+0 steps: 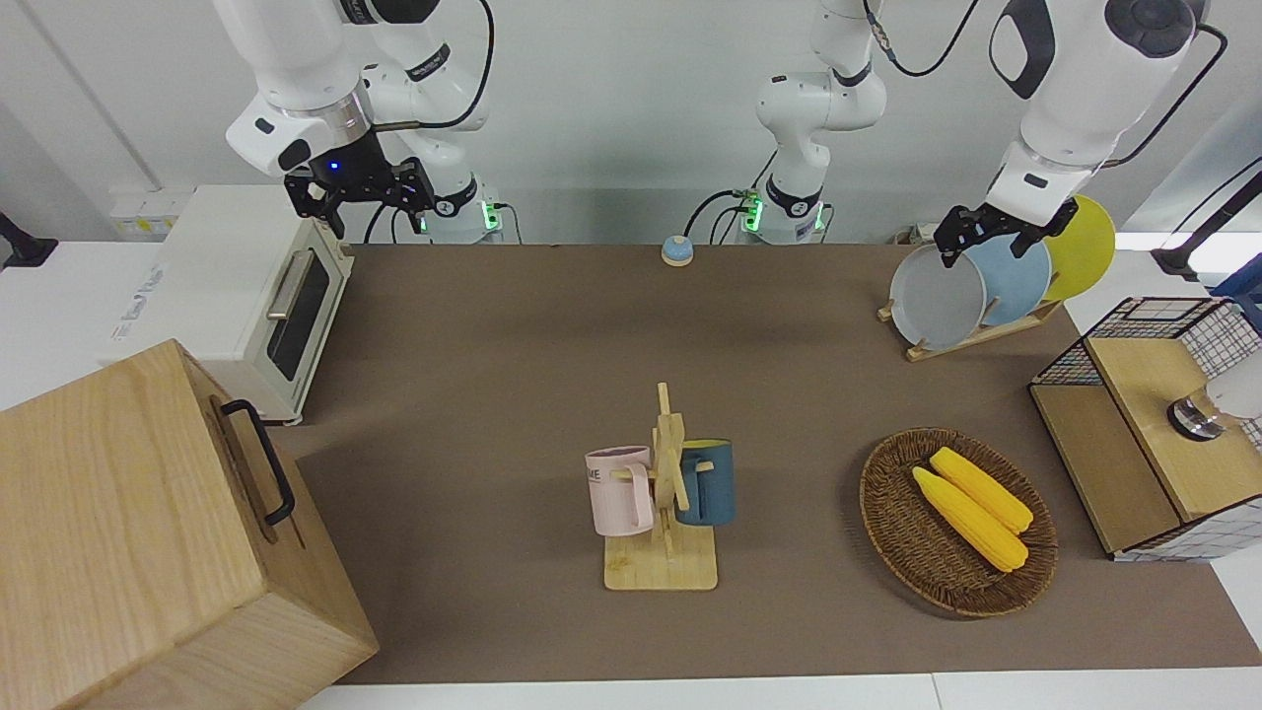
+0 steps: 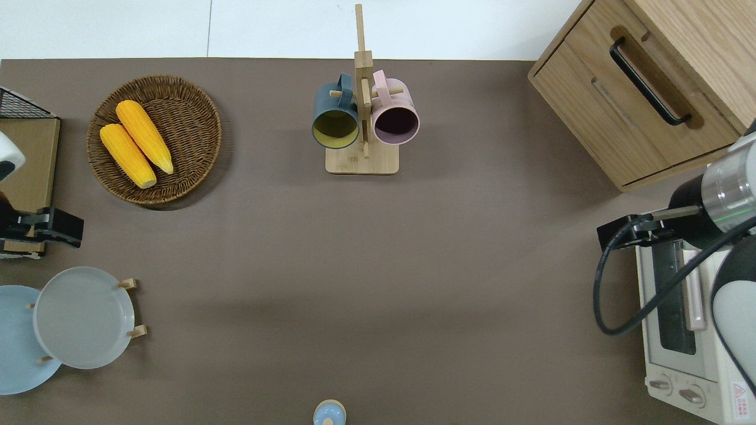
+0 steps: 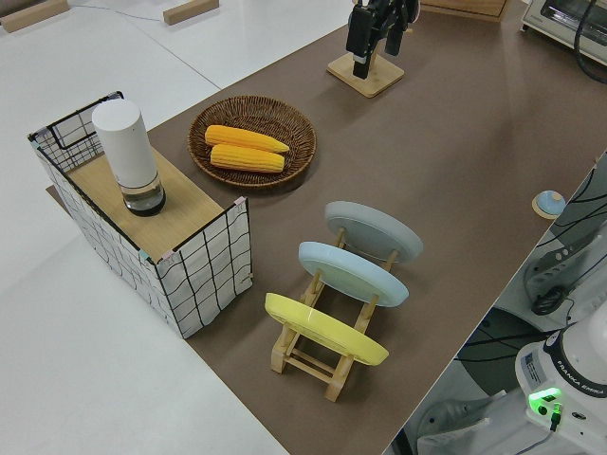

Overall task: Pick gray plate from low plate rack and place it on table with left arm
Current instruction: 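Lower the left gripper onto the rim of the front gray plate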

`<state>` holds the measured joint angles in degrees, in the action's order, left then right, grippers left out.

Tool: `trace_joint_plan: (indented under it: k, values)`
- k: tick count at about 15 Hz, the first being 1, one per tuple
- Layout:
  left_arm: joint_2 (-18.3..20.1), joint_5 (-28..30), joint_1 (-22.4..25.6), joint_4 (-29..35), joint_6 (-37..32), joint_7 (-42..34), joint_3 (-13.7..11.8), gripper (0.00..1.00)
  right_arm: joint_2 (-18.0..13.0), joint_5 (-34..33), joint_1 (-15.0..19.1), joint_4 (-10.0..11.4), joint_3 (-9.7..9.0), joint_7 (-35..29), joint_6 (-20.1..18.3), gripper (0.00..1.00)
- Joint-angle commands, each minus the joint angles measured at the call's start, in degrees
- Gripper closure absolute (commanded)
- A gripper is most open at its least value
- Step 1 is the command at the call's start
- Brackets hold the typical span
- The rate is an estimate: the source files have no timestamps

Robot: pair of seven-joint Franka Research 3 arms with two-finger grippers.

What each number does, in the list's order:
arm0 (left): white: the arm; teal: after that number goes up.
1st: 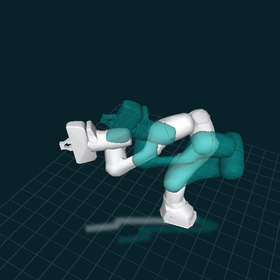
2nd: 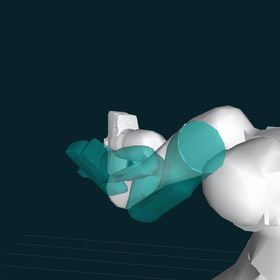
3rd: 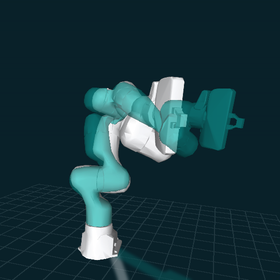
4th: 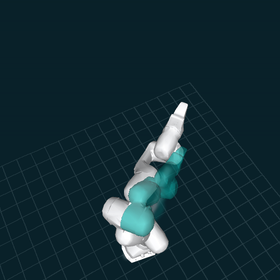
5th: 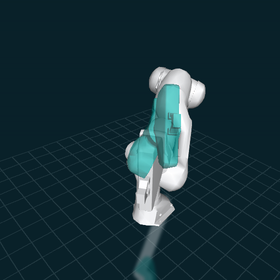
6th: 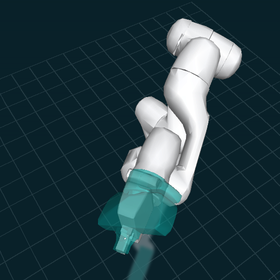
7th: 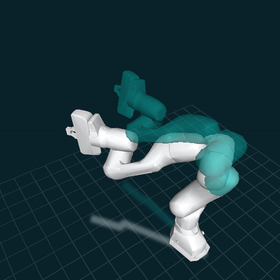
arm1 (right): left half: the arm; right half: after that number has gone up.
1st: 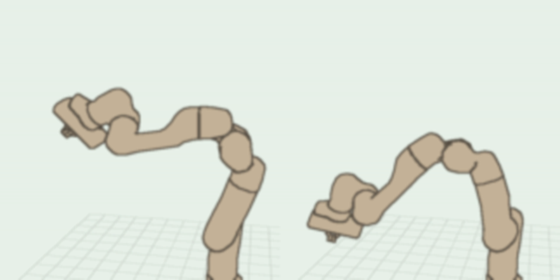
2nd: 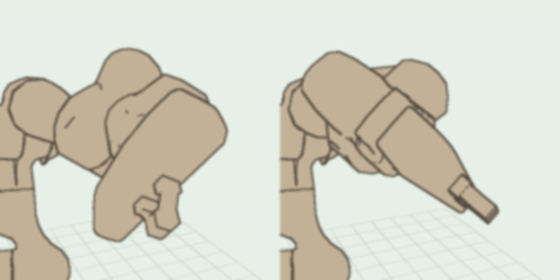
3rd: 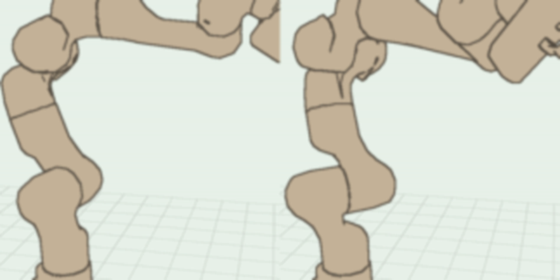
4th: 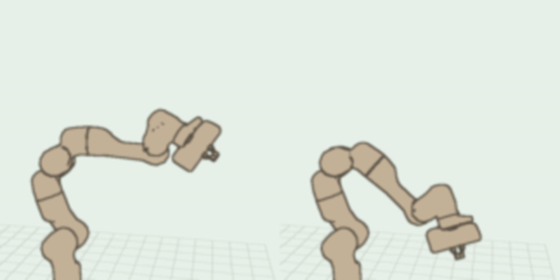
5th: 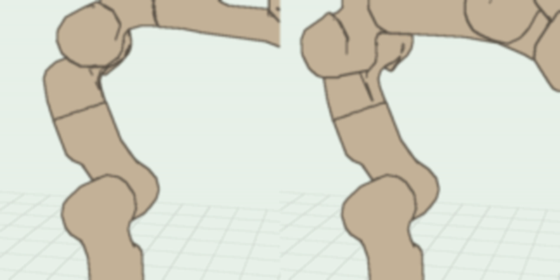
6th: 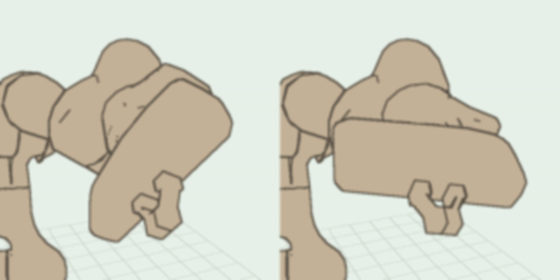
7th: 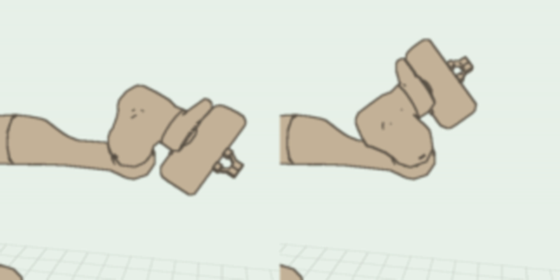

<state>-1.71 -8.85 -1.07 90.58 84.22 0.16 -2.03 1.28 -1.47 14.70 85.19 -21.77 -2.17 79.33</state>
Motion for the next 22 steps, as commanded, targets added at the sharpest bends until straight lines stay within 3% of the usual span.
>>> trace_joint_plan:
  k: [1, 6, 13, 18, 22]
  values:
    - [3.29, -7.65, -0.59, 7.75, 0.59, 0.10, 0.54, 0.01, -0.14, -0.38, 1.47, -0.55, -1.34, -0.73, -0.85, 0.017]
    - [4.26, -16.19, -1.12, 13.92, 0.59, 0.10, 0.54, 0.01, -0.14, -0.38, 1.47, -0.55, -1.34, -0.73, -0.85, 0.017]
    - [3.73, -16.73, -0.42, 20.86, 0.94, 0.10, -0.52, 0.01, -0.14, -0.38, 1.47, -0.55, -1.34, -0.73, -0.85, 0.017]
    - [6.80, -15.85, -0.25, 29.55, 14.80, 1.07, -1.31, 0.01, -0.14, -0.38, 1.47, -0.55, -1.34, -0.73, -0.85, 0.017]
    - [7.51, -16.37, 0.10, 32.38, 18.26, 0.98, -1.48, 0.01, -0.14, -0.38, 1.47, -0.55, -1.34, -0.73, -0.85, 0.017]
